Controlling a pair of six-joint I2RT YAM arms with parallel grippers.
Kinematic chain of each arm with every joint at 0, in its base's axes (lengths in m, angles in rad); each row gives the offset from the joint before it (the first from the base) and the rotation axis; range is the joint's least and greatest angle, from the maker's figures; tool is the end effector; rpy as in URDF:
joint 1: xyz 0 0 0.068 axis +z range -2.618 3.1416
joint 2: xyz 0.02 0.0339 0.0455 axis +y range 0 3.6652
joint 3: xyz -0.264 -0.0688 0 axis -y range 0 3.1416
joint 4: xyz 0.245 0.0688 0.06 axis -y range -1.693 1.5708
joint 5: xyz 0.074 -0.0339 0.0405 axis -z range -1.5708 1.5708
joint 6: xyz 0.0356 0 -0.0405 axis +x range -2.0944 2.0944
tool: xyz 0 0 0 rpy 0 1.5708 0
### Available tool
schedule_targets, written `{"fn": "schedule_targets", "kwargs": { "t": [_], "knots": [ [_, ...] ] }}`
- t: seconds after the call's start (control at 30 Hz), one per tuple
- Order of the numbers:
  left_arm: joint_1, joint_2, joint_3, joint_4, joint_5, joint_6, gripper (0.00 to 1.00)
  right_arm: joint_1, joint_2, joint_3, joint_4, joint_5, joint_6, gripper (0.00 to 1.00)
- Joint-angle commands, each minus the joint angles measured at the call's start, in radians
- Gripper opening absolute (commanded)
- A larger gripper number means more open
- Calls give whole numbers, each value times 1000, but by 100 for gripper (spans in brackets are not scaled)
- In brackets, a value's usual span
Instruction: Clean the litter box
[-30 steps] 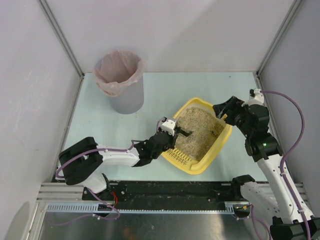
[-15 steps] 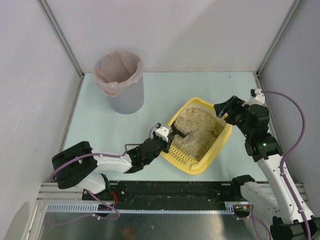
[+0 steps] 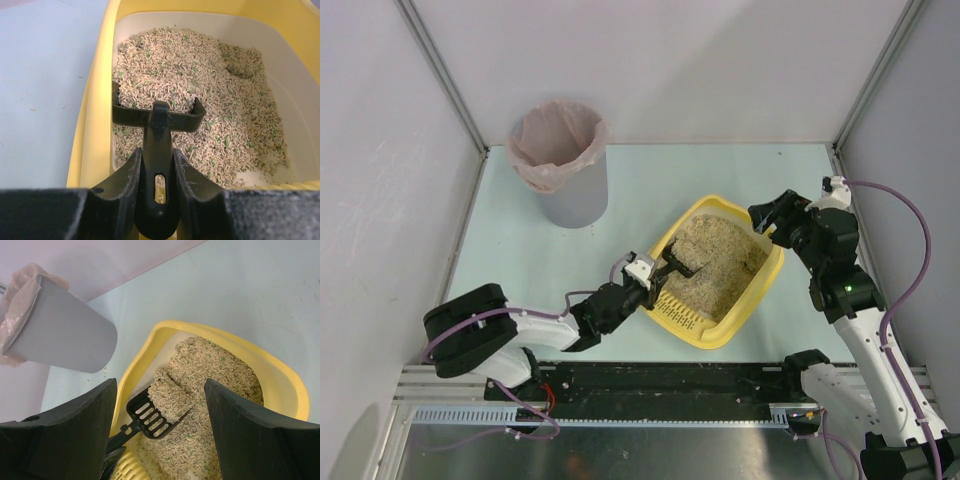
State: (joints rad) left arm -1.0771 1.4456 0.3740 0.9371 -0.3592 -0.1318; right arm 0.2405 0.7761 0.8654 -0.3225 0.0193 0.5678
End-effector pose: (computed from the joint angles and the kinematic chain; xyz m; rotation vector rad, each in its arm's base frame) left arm 0.1358 -0.2260 0.1747 0.5373 1.6472 -0.5941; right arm 0.1720 0.0415 0.3547 0.3135 1.8123 0.5552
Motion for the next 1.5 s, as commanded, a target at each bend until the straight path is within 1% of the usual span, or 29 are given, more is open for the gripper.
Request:
{"fn": "schedule_targets", "kwargs": {
  "t": [0.0,0.1,0.2,0.3,0.43,0.6,0.7,0.8,0.87,1.1,1.2,1.23,1.3,1.47],
  "knots": [
    [-1,-4,-9,126,20,18,0,6,-1,4,34,25,-2,75],
    [-6,5,-9,135,8,23,0,6,0,3,28,28,-2,75],
    [-6,33,5,129,-49,11,0,6,5,3,25,28,0,75],
    [-7,30,8,76,-53,-54,0,8,5,4,22,27,-2,75],
    [-9,-25,0,-1,-50,-126,0,8,5,3,13,40,-5,75],
    [-15,-59,-6,-37,-44,-124,0,10,23,3,22,34,0,75],
    [-23,-51,-9,-31,-17,-98,0,16,29,3,23,30,-2,75],
    [-49,-53,-6,3,9,-20,0,17,28,4,19,34,-5,75],
    [-60,-60,0,17,12,6,0,17,22,3,19,41,-8,75],
    [-63,-143,3,43,46,87,0,17,-14,4,7,76,-19,75],
    [-63,-185,-15,78,69,116,0,17,-18,3,5,80,-20,75],
    [-63,-203,-33,113,71,121,0,17,-18,3,5,79,-20,75],
    [-63,-215,-62,170,81,130,0,17,-18,4,5,83,-20,75],
    [-63,-232,-90,241,117,166,0,17,-23,3,5,88,-25,75]
  ]
}}
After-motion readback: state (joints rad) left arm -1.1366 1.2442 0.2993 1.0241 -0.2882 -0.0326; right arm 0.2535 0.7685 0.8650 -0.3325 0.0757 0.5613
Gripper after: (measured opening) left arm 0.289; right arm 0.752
